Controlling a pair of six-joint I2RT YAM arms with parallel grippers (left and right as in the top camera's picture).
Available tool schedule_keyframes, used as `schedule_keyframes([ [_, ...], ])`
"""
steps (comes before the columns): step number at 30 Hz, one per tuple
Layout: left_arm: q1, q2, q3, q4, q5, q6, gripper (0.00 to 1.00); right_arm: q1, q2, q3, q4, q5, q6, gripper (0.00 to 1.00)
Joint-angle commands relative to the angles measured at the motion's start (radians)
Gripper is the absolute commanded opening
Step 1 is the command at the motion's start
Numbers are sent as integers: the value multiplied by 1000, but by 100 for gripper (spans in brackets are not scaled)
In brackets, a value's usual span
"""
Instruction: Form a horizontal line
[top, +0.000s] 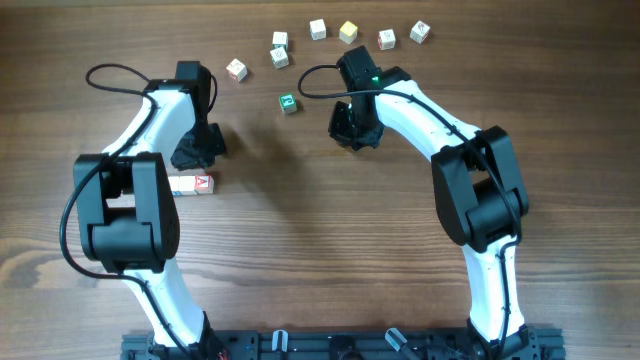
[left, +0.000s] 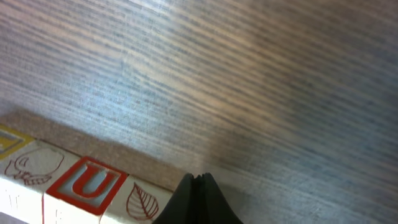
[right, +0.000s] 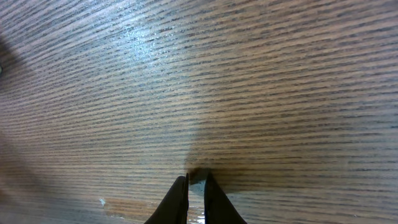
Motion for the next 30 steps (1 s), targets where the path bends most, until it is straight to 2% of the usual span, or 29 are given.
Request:
schedule_keyframes([
  [1, 0, 11, 0, -11, 8, -19, 4, -3, 95, -66, -5, 108, -11, 12],
  [30, 0, 11, 0, -40, 8, -19, 4, -3, 95, -66, 5, 108, -33, 12],
])
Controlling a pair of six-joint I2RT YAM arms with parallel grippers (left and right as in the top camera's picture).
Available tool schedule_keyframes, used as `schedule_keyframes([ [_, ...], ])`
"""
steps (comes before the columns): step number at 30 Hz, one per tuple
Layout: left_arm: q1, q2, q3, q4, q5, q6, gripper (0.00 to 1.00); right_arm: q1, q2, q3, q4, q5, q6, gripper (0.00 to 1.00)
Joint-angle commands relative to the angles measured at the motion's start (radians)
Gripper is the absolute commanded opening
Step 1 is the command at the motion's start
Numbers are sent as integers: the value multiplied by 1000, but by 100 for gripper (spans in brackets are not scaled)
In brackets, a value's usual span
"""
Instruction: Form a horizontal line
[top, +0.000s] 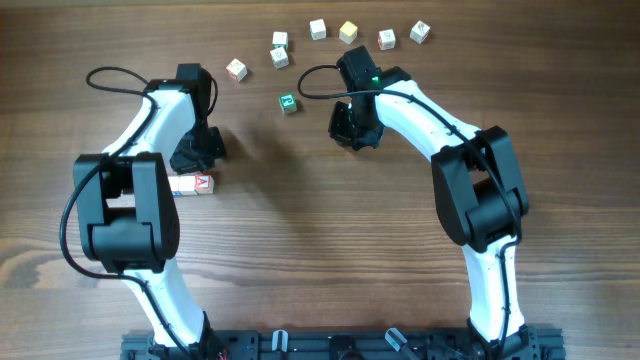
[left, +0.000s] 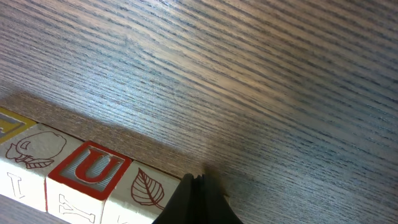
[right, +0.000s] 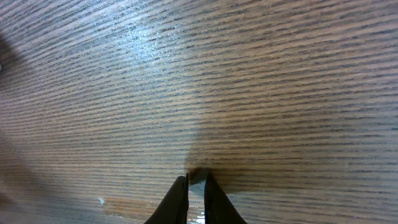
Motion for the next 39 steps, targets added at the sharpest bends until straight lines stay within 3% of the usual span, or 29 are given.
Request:
schedule_keyframes([
  [1, 0, 11, 0, -5, 8, -13, 4, -3, 95, -66, 4, 108, -21, 12],
  [34, 0, 11, 0, 21, 10, -40, 4, -3, 95, -66, 4, 108, -21, 12],
  [39, 0, 11, 0, 97, 146, -43, 4, -3, 95, -66, 4, 108, -21, 12],
])
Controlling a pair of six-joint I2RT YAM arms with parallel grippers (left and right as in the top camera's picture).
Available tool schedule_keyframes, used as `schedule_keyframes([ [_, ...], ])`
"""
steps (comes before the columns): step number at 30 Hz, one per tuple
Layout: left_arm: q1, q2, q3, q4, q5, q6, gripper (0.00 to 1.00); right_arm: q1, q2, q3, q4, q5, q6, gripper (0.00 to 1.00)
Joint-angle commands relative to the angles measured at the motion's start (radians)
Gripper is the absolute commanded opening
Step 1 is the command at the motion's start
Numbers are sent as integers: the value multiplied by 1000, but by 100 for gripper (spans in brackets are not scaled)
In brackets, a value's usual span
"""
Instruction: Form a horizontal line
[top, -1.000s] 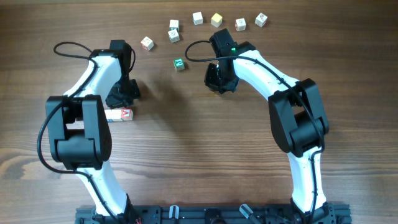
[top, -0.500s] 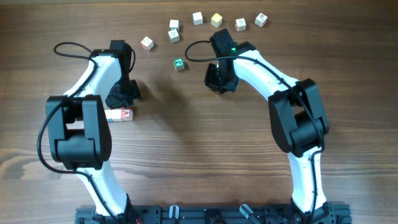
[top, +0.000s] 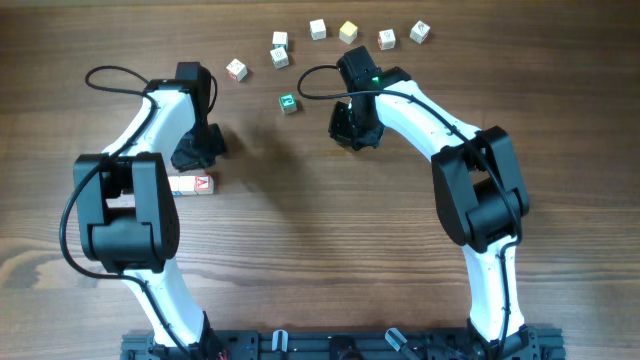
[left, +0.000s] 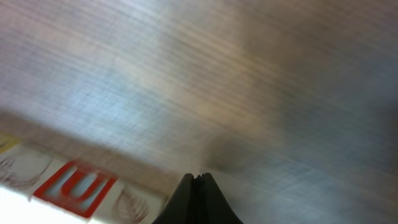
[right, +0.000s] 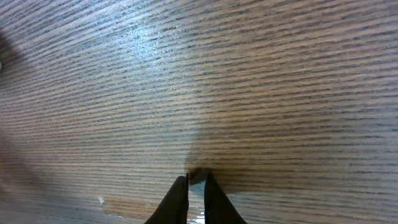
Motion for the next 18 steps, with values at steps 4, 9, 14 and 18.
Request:
schedule_keyframes([
  [4, 0, 11, 0, 45, 228, -16, 4, -3, 96, -63, 1, 108, -13, 12],
  [9, 0, 11, 0, 4, 253, -11, 4, -3, 96, -63, 4, 108, -14, 12],
  [14, 0, 11, 0, -57, 254, -11, 4, -3, 96, -63, 3, 116, -16, 10],
  [18, 0, 11, 0, -105, 253, -11, 4, -3, 96, -63, 5, 116, -37, 10],
])
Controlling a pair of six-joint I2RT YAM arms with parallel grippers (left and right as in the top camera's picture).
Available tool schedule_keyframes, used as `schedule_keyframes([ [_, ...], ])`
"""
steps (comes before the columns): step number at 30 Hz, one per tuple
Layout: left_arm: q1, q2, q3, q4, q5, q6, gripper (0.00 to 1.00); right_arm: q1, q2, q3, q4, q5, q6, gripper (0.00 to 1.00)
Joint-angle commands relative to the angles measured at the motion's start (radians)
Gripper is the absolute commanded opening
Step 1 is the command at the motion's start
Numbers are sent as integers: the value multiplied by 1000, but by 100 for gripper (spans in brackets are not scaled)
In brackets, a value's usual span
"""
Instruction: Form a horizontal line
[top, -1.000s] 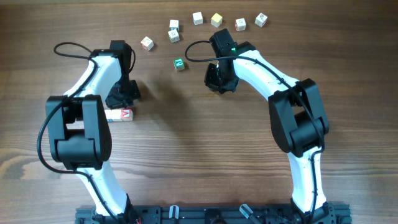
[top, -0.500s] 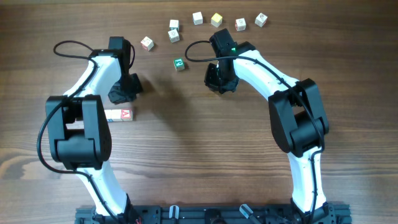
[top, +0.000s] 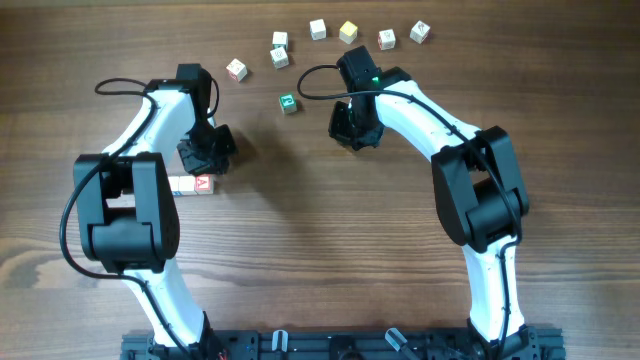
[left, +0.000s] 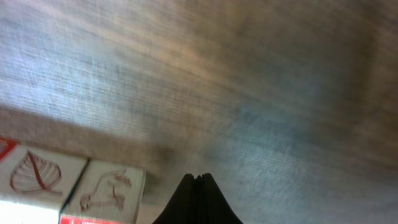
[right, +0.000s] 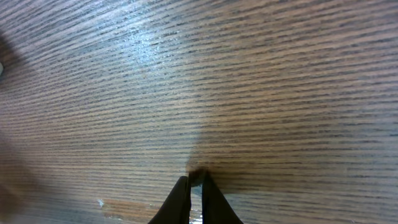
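Note:
A short row of white letter blocks (top: 190, 185) lies at the left of the table. In the left wrist view its end shows as a leaf block (left: 37, 174) and a block with a red drawing (left: 106, 190). My left gripper (top: 207, 148) is shut and holds nothing, its tip (left: 198, 178) just right of the row's end. The right gripper (top: 352, 125) hangs shut and empty over bare wood (right: 195, 179), right of a green block (top: 288, 102).
Several loose white blocks lie along the far edge, among them one at the left (top: 236, 69), a pair (top: 279, 48), a yellow-topped one (top: 348, 32) and one at the far right (top: 420, 32). Both arms arch over the wooden tabletop (top: 320, 230).
My left gripper has shifted a little to the right and turned. Its wrist view now shows the leaf block and the row's end block; the red U block is out of view. The right arm is unchanged.
My left gripper stayed shut above the row of blocks at the left, with the U and leaf blocks under it, drifting slightly at each moment. Now it is by the row's right end. The right gripper stayed shut beside the green block throughout.

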Motion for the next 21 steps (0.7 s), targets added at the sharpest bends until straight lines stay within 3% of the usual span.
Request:
schedule_keyframes([
  [1, 0, 11, 0, -35, 18, -5, 4, -3, 96, -63, -2, 109, -30, 10],
  [21, 0, 11, 0, -100, -129, -5, 4, -3, 96, -63, -2, 109, -31, 10],
])
